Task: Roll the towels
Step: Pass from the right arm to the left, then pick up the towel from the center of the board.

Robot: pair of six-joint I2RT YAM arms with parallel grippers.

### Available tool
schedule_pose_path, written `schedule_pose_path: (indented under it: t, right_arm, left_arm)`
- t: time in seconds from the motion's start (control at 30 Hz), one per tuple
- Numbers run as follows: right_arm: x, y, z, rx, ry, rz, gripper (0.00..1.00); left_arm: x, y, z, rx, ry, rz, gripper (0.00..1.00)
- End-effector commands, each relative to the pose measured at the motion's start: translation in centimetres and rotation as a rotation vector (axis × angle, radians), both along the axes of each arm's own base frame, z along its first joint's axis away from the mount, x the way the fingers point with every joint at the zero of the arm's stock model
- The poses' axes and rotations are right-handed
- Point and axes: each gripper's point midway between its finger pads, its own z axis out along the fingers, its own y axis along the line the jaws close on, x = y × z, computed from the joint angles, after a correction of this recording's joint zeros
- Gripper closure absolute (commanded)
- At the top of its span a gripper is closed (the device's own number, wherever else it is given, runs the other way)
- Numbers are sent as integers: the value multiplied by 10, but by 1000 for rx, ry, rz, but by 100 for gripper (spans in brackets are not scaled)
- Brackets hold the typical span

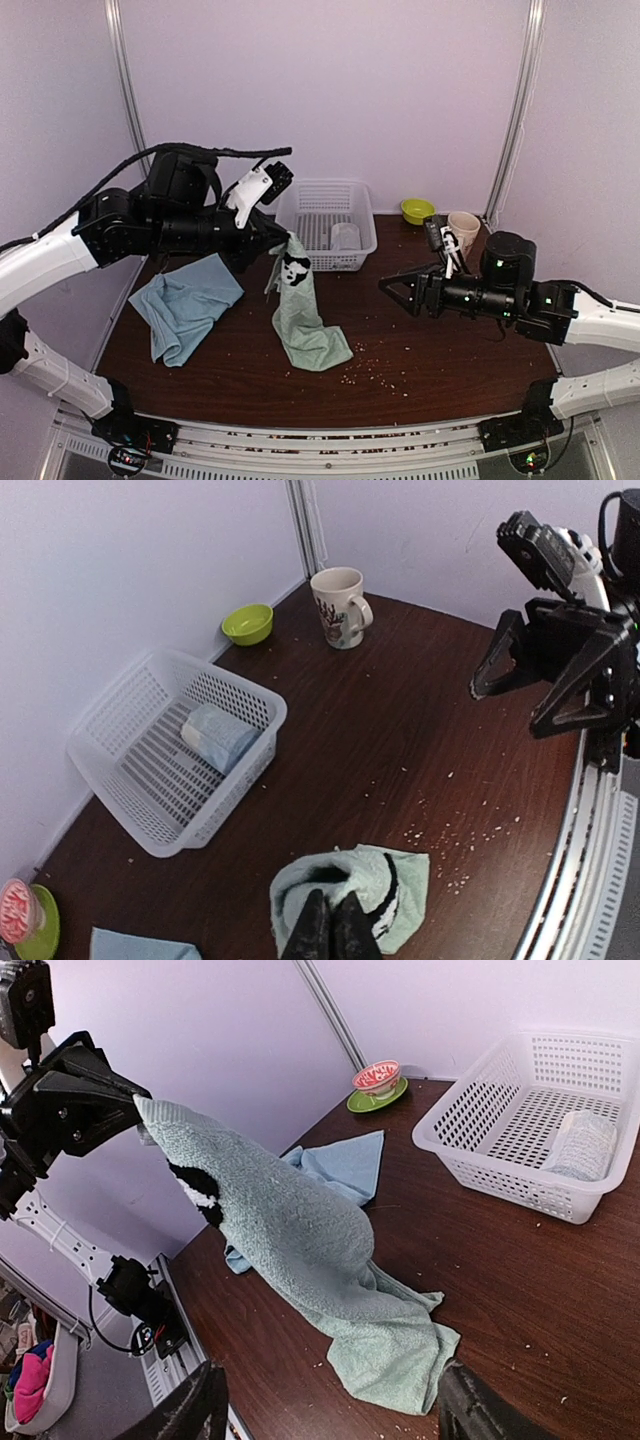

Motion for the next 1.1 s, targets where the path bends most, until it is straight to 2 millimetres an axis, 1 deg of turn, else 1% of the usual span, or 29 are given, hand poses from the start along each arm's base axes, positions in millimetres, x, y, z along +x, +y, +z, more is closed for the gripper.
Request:
schedule_pose_path:
  t: [0.0, 0.07, 0.13, 0.2, 0.23, 0.3, 0.37, 0.43, 0.5, 0.57, 0.63, 0.7, 0.77, 0.87, 0.97, 1.07]
  right_arm:
    - [0, 5, 8, 47, 3, -4, 30]
    - [2, 1, 9, 47, -4, -30, 30]
    - [3, -4, 9, 41, -11, -54, 31]
    - [3, -7, 0, 12, -4, -66, 31]
    - [2, -8, -7, -12, 7, -67, 32]
    - [1, -7, -23, -60, 34, -68, 33]
    - [-3, -2, -42, -116, 69, -51, 33]
    - [-6, 5, -58, -162, 101, -36, 34]
    - [-8, 20, -77, -223, 140, -13, 35]
    - [-9, 36, -94, -285, 171, -5, 36]
    - [-5, 49, -113, -333, 215, -14, 38]
    - [1, 59, -128, -353, 253, -36, 39]
    - [5, 71, -134, -334, 271, -30, 39]
    - [5, 89, -136, -310, 272, -5, 35]
    - [7, 99, -138, -288, 266, 3, 30]
    - [9, 115, -142, -273, 269, 27, 29]
  left_arm:
    - [18, -28, 8, -207, 207, 126, 100]
    - [32, -35, 14, -307, 287, 199, 100]
    - [46, -33, 21, -468, 430, 287, 100]
    - [59, -22, 35, -649, 512, 330, 100]
    - [64, -14, 45, -742, 519, 352, 100]
    - [65, 5, 75, -877, 477, 376, 100]
    - [64, 24, 102, -938, 434, 413, 100]
    - [60, 42, 123, -978, 398, 453, 100]
    - [57, 60, 141, -1034, 354, 487, 100]
    - [52, 76, 153, -1081, 315, 519, 100]
    - [49, 88, 160, -1107, 292, 540, 100]
    - [47, 97, 164, -1119, 275, 556, 100]
    - [46, 103, 165, -1124, 269, 573, 100]
    - [43, 109, 168, -1134, 260, 582, 100]
    - [40, 112, 179, -1152, 239, 562, 100]
    - [37, 114, 191, -1167, 223, 547, 100]
